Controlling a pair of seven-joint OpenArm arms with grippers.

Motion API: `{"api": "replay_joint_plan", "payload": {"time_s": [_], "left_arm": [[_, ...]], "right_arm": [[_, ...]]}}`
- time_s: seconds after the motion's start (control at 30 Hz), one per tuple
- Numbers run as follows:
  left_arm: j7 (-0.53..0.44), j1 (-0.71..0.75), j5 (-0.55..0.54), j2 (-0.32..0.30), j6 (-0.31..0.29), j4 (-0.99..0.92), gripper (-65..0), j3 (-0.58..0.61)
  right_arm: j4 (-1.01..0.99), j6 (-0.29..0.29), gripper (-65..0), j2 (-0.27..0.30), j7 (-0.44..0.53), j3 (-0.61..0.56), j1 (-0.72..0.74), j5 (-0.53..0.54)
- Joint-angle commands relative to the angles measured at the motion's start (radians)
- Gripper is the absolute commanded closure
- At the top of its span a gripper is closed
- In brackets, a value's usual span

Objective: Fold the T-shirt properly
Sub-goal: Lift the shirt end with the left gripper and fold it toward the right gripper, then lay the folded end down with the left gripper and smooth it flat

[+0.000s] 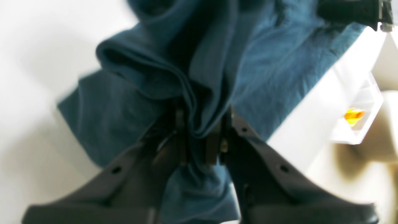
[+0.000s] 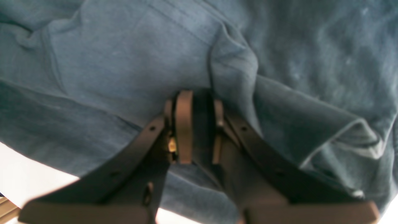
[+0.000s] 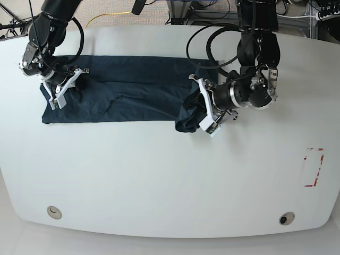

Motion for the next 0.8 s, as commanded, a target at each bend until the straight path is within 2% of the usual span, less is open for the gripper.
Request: {"api": "replay_joint_plan", "payload": {"time_s": [0.0, 0.1, 0.4, 0.47, 0.6, 0.77], "left_arm": [[-0.014, -0.019, 0.034, 0.039, -0.021, 0.016, -5.4, 0.032], [-0.017, -0.028, 0.08, 0.076, -0.035, -0.02, -5.4, 0.06], [-0.018, -0.047, 0.083, 0.082, -0.033, -0.092, -6.0, 0.061], [-0.018, -0.047, 0.083, 0.082, -0.033, -0.094, -8.6, 0.061], [-0.018, -0.079, 0.083, 0.088, -0.032, -0.094, -18.7, 0.061], [-0.017, -0.09, 0.081, 0.136, -0.032, -0.094, -32.6, 0.063]], "right_arm": [[0.007, 0.001, -8.1, 0.01, -0.015, 0.002, 0.003, -0.012], [0.007, 0.001, -8.1, 0.01, -0.015, 0.002, 0.005, -0.012], [0.007, 0.001, -8.1, 0.01, -0.015, 0.007, 0.001, -0.012], [0.007, 0.001, -8.1, 0.01, -0.015, 0.007, 0.001, -0.012], [0.007, 0.001, -8.1, 0.01, -0.015, 0.001, 0.001, -0.011], [0.007, 0.001, -8.1, 0.01, -0.015, 0.001, 0.001, -0.011]]}}
